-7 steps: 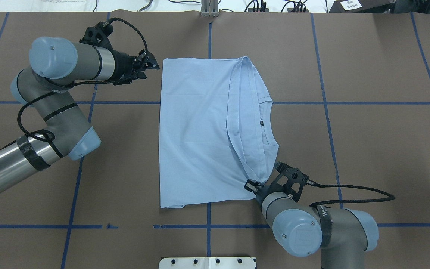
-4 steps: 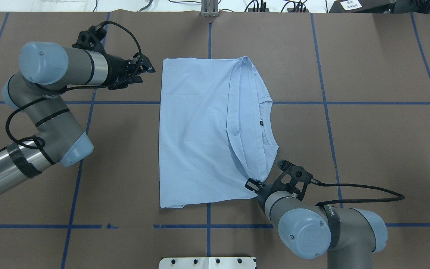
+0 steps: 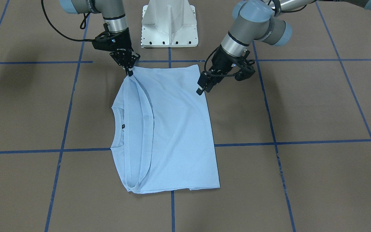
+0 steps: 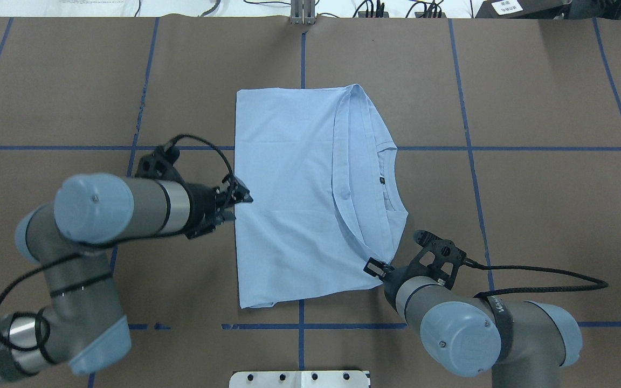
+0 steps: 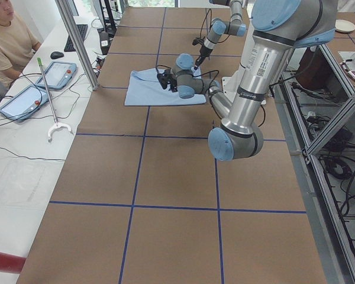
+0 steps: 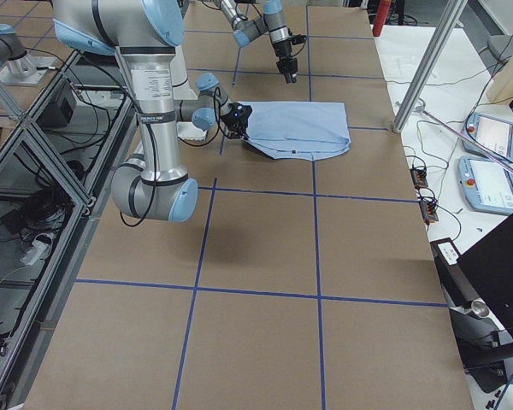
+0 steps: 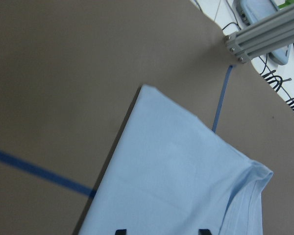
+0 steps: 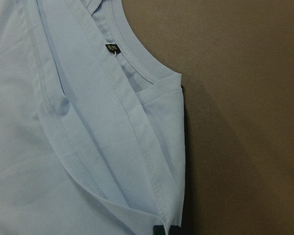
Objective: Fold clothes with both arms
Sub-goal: 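Move the left gripper to the shirt's near corner beside the right gripper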
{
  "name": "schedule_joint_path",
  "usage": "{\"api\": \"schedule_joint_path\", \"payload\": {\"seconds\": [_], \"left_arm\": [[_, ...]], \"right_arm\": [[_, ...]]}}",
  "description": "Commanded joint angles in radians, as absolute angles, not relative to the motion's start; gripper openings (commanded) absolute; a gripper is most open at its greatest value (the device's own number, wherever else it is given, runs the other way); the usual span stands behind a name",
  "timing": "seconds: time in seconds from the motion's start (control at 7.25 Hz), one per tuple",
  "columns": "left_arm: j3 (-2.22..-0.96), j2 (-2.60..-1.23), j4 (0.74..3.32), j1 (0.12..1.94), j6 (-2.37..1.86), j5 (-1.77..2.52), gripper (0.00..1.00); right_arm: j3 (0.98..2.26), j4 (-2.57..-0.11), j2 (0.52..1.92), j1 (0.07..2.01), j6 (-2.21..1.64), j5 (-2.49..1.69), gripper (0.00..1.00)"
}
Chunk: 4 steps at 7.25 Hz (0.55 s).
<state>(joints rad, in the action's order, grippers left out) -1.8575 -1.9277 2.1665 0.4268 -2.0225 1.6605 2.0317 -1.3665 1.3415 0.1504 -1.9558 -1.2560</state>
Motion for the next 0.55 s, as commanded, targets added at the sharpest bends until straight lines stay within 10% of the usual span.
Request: {"api": "schedule_joint_path", "payload": {"seconds": [0.0,0.41], "left_arm": [[-1.904,-1.881,2.078,0.264,-2.103,1.549,0.57],[-1.893,-1.884,2.057,0.215,-2.128,1.549,0.57]], "right_arm": [[2.037,-1.367,1.356,0.149,-1.956,-1.258,0.00],[2.036,-1.367,1.356,0.147,-1.956,-1.256,0.00]]}}
